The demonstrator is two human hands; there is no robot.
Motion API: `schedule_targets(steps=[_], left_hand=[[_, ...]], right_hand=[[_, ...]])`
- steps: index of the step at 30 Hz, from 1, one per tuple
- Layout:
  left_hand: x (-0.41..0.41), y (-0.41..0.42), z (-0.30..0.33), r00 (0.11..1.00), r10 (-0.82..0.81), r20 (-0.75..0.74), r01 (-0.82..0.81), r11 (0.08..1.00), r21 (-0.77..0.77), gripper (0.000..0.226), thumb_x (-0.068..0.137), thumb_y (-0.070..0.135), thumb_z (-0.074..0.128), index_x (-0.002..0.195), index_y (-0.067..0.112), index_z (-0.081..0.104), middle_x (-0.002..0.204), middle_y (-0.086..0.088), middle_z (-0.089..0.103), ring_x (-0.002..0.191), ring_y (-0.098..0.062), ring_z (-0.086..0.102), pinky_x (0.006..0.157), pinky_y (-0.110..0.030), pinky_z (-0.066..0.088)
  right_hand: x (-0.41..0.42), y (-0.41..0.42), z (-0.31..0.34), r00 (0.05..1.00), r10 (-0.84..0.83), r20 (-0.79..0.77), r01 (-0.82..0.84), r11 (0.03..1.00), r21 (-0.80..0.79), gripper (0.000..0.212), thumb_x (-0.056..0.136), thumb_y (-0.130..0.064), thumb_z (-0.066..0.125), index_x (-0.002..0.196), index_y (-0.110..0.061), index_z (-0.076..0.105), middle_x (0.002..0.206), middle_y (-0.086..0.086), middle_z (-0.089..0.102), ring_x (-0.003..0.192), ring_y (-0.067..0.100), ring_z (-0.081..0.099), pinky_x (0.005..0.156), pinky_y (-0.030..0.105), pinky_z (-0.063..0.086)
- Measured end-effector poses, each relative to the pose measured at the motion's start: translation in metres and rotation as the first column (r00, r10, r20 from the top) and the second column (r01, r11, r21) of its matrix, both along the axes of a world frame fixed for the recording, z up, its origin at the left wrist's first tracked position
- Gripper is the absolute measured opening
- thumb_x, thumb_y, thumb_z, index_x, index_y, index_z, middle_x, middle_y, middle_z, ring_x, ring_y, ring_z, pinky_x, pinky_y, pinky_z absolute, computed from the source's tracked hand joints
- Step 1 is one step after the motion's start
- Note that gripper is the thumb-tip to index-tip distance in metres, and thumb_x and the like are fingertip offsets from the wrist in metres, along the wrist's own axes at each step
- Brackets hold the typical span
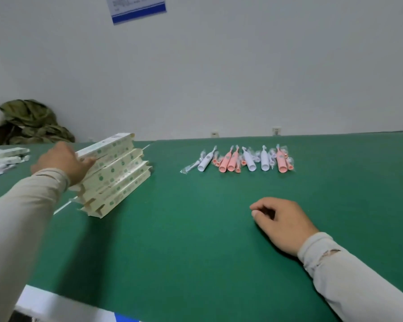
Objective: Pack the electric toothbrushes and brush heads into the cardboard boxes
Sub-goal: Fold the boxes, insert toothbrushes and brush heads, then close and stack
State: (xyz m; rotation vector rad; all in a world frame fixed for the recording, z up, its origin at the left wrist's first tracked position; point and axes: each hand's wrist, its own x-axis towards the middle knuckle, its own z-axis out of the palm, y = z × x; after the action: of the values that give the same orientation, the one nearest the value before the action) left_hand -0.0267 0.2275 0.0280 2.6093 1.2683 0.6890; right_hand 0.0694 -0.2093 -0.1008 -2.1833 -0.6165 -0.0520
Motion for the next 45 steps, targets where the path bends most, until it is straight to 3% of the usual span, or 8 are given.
schedule_targets(steps=[6,9,18,22,26,32,38,45], left_hand=[[0.0,-0.053,0.004,0.853,-0.194,0.485,0.202,0.979,0.037,0.059,0.085,0.046,0.073,0.125,0.012,0.047,0.125,-0.016,0.054,0.106,-0.037,0.058,0.098,-0.051,0.048],[0.011,-0.132,-0.011,0.653,-0.393,0.647,0.515,0.857,0.001,0.055,0.084,0.042,0.075,0.125,0.022,0.045,0.118,0.0,0.054,0.091,-0.01,0.059,0.083,-0.023,0.048],[0.076,-0.339,-0.102,0.397,-0.78,0.484,0.9,0.433,-0.04,0.055,0.08,0.032,0.078,0.127,0.023,0.051,0.119,0.008,0.046,0.099,0.024,0.042,0.081,0.004,0.031],[0.084,-0.341,-0.118,0.321,-0.522,0.79,0.947,0.197,-0.254,0.038,0.084,0.05,0.066,0.114,0.028,0.061,0.107,0.015,0.067,0.099,0.004,0.062,0.081,-0.011,0.047],[0.094,-0.331,-0.12,0.509,-0.182,0.841,0.861,0.084,-0.502,0.033,0.093,0.046,0.058,0.104,0.016,0.067,0.099,-0.004,0.071,0.087,-0.015,0.068,0.066,-0.028,0.055],[0.094,-0.323,-0.117,0.575,-0.025,0.818,0.713,-0.475,-0.516,0.063,0.079,0.06,0.068,0.116,0.009,0.068,0.114,-0.016,0.071,0.104,-0.031,0.069,0.096,-0.048,0.053],[0.098,-0.307,-0.101,0.459,0.197,0.866,0.861,-0.341,-0.378,0.06,0.096,0.055,0.05,0.145,0.02,0.047,0.144,0.0,0.055,0.121,-0.014,0.062,0.085,-0.031,0.055],[0.097,-0.299,-0.104,0.422,0.283,0.861,0.894,-0.286,-0.344,0.047,0.098,0.053,0.045,0.13,0.02,0.051,0.14,-0.003,0.059,0.131,-0.017,0.054,0.104,-0.035,0.043]], right_hand=[[0.003,0.0,-0.002,0.999,-0.051,-0.002,0.051,0.995,0.085,0.019,0.091,-0.024,0.066,0.083,-0.041,0.065,0.081,-0.021,0.068,0.075,-0.009,0.06,0.066,0.001,0.039],[0.008,0.003,0.0,0.996,-0.068,-0.058,0.082,0.952,0.295,0.012,0.091,-0.02,0.068,0.087,-0.032,0.07,0.081,-0.013,0.07,0.068,-0.004,0.061,0.069,0.012,0.044],[0.012,-0.017,0.02,0.862,0.2,-0.465,0.326,0.484,0.812,0.025,0.105,-0.029,0.049,0.116,-0.015,0.065,0.104,0.006,0.077,0.089,0.019,0.075,0.068,0.032,0.06],[0.025,-0.031,0.022,0.809,0.18,-0.559,0.453,0.414,0.789,0.019,0.103,-0.022,0.05,0.101,-0.014,0.067,0.098,0.007,0.078,0.082,0.02,0.075,0.082,0.044,0.061],[0.025,-0.035,0.02,0.74,0.29,-0.607,0.434,0.484,0.76,0.024,0.102,-0.024,0.049,0.11,-0.009,0.067,0.106,0.015,0.076,0.082,0.029,0.072,0.086,0.05,0.058],[0.007,-0.021,0.019,0.603,0.499,-0.622,0.253,0.62,0.743,0.027,0.101,-0.03,0.054,0.102,-0.013,0.075,0.094,0.009,0.076,0.071,0.024,0.072,0.061,0.032,0.058],[0.002,-0.011,0.023,0.906,0.042,-0.422,0.177,0.867,0.466,0.047,0.094,-0.055,0.051,0.083,-0.016,0.074,0.077,0.004,0.074,0.067,0.026,0.068,0.068,0.048,0.061],[0.004,-0.007,0.016,0.967,-0.125,-0.22,0.231,0.793,0.563,0.033,0.09,-0.037,0.065,0.073,-0.009,0.067,0.068,0.004,0.069,0.064,0.011,0.058,0.079,0.05,0.056]])
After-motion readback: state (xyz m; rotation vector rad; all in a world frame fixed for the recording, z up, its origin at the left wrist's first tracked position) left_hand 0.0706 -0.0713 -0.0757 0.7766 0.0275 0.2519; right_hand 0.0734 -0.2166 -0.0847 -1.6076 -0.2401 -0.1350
